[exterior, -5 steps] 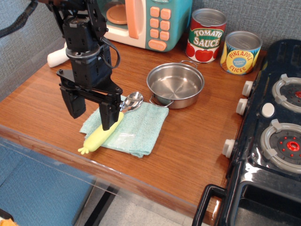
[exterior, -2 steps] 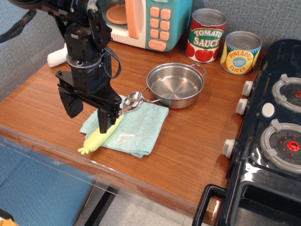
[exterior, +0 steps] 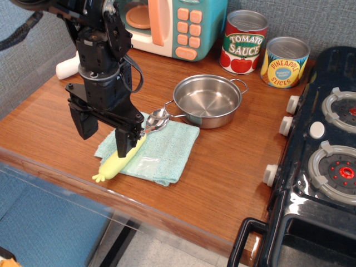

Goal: Place the spoon on the blue cloth in front of the pot

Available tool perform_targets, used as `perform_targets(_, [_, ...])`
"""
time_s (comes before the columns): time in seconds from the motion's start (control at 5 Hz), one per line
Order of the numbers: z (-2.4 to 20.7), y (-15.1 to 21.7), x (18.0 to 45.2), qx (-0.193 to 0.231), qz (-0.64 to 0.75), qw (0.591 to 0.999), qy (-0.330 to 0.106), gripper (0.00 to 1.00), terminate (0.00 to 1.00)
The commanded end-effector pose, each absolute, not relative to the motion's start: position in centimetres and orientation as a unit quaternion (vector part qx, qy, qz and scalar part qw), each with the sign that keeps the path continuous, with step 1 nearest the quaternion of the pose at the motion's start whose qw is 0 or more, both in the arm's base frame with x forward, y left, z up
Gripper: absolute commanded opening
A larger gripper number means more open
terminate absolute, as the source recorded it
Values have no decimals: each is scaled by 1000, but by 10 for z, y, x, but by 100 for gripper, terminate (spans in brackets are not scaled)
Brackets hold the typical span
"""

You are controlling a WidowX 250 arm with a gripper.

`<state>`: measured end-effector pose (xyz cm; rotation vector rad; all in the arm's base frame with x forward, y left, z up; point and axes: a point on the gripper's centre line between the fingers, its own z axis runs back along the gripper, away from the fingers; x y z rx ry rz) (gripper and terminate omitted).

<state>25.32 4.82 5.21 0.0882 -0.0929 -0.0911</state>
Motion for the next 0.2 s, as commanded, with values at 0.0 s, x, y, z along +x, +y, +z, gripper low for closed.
perform_targets(0.0, [65,51,255,50,-44,995,-68,100,100])
